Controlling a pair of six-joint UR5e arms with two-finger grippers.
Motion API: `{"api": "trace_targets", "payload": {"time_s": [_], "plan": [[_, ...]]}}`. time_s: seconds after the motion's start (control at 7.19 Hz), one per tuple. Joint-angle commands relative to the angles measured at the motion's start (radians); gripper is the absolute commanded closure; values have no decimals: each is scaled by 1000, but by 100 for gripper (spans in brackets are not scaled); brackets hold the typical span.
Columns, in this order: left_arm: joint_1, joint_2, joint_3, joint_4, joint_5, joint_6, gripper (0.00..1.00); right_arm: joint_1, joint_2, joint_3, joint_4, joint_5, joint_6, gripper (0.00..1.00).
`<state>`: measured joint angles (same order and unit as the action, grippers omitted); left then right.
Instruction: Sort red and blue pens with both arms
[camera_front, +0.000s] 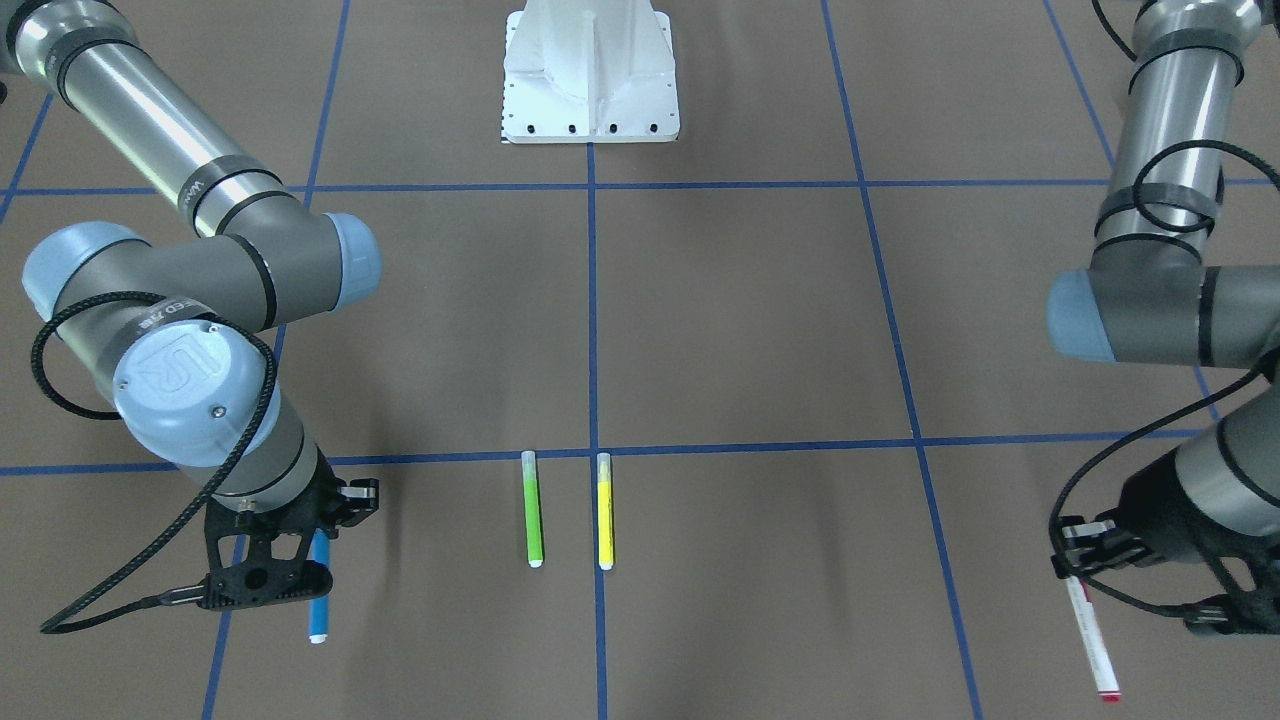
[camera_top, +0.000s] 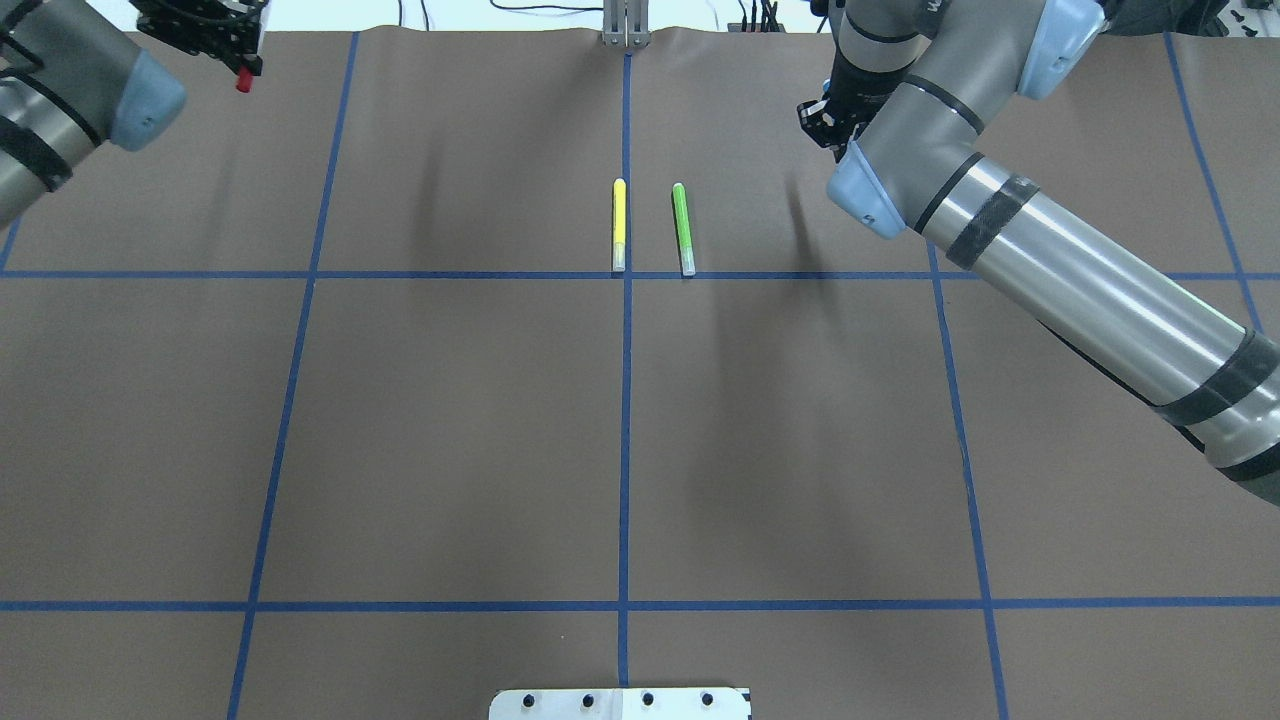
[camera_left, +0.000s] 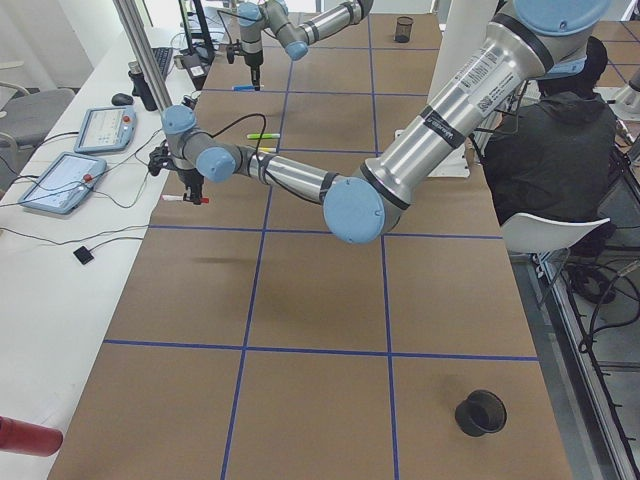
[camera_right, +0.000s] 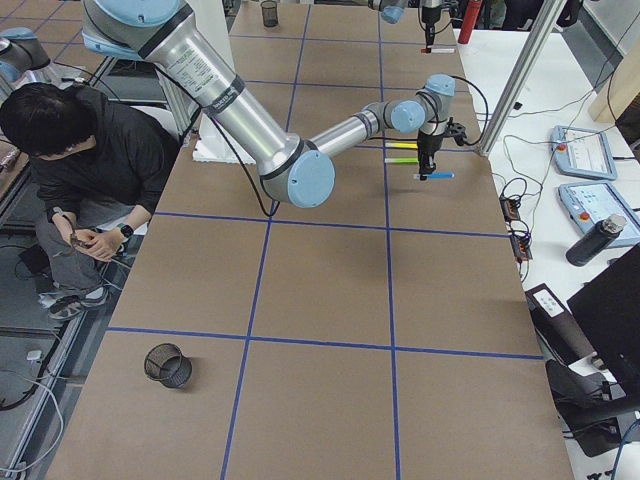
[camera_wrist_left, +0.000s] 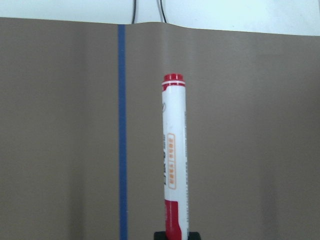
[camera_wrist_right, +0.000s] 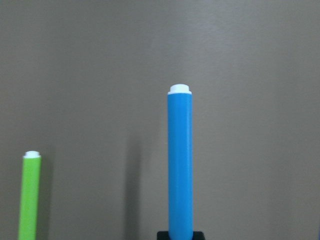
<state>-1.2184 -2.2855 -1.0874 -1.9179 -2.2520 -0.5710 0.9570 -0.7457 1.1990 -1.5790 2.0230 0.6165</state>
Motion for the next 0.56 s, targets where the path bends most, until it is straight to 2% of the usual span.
{"api": "trace_targets", "payload": {"time_s": [0.0, 0.14, 0.42], "plan": [[-108, 40, -11, 80, 8, 204, 100, 51, -88, 68, -105, -74, -209, 100], [-143, 47, -18, 132, 11, 270, 100, 83, -125, 108, -175, -104, -315, 100], [-191, 86, -25, 192, 83, 424, 100, 176, -246, 198, -213, -135, -549, 100]]}}
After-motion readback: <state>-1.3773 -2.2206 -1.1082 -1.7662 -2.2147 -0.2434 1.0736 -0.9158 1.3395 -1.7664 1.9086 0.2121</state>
